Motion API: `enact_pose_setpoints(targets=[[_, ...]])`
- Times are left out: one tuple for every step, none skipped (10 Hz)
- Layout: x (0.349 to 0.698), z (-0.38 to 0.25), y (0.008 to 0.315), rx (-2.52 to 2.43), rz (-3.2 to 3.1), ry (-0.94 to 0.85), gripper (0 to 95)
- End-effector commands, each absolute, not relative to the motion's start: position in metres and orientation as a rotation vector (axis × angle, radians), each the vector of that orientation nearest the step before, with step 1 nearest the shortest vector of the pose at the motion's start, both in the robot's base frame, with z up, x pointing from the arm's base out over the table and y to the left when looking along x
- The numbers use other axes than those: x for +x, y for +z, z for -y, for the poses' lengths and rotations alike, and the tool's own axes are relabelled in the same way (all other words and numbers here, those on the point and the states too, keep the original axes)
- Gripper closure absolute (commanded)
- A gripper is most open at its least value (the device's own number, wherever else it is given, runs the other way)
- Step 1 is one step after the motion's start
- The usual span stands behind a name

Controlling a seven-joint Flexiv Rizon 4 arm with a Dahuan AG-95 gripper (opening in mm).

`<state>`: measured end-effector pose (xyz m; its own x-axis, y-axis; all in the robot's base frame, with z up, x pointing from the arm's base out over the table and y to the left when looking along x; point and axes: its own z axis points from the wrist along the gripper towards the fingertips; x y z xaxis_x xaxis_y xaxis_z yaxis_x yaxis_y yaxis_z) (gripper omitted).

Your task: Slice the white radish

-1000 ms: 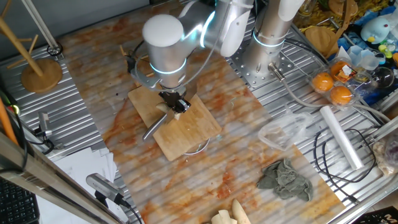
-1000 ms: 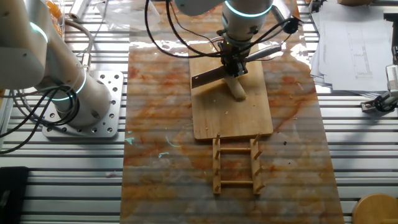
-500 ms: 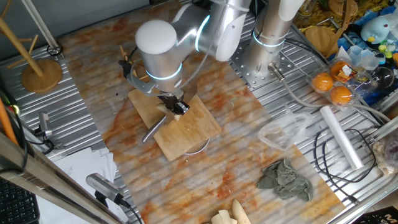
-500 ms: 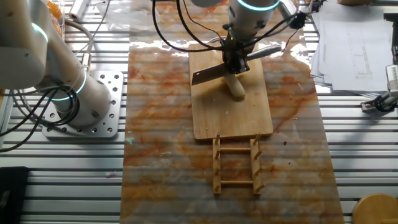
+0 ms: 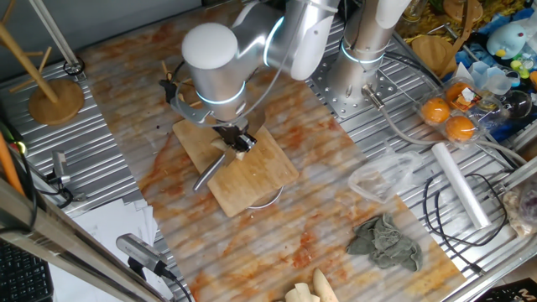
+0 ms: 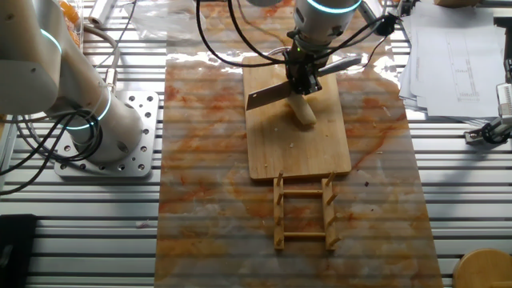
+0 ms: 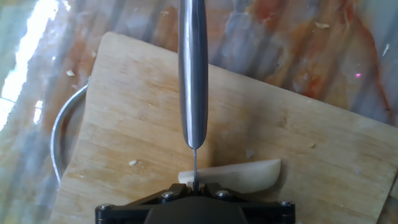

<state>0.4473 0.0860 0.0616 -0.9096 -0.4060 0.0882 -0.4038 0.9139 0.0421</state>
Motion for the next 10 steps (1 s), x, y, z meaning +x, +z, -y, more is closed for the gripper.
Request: enact_pose_setpoints(targets=[[0.4475, -0.0868, 0.0648, 0.620, 2.974, -0.049, 95.0], [0.4474, -0.0869, 0.0649, 0.609, 2.974, -0.063, 95.0], [0.4474, -0.0870, 0.0649, 0.592, 2.972, -0.088, 95.0], [0.4474, -0.0870, 0.0648, 0.579, 2.973, -0.107, 95.0], [0.4474, -0.0870, 0.0648, 0.564, 2.971, -0.130, 95.0], [0.4471, -0.0868, 0.0646, 0.555, 2.971, -0.151, 95.0], [0.4469, -0.0867, 0.0643, 0.549, 2.972, -0.163, 95.0], [0.4469, -0.0863, 0.0635, 0.541, 2.974, -0.184, 95.0], [0.4469, -0.0858, 0.0624, 0.538, 2.975, -0.196, 95.0], [0.4469, -0.0856, 0.0618, 0.509, 2.975, -0.238, 95.0]])
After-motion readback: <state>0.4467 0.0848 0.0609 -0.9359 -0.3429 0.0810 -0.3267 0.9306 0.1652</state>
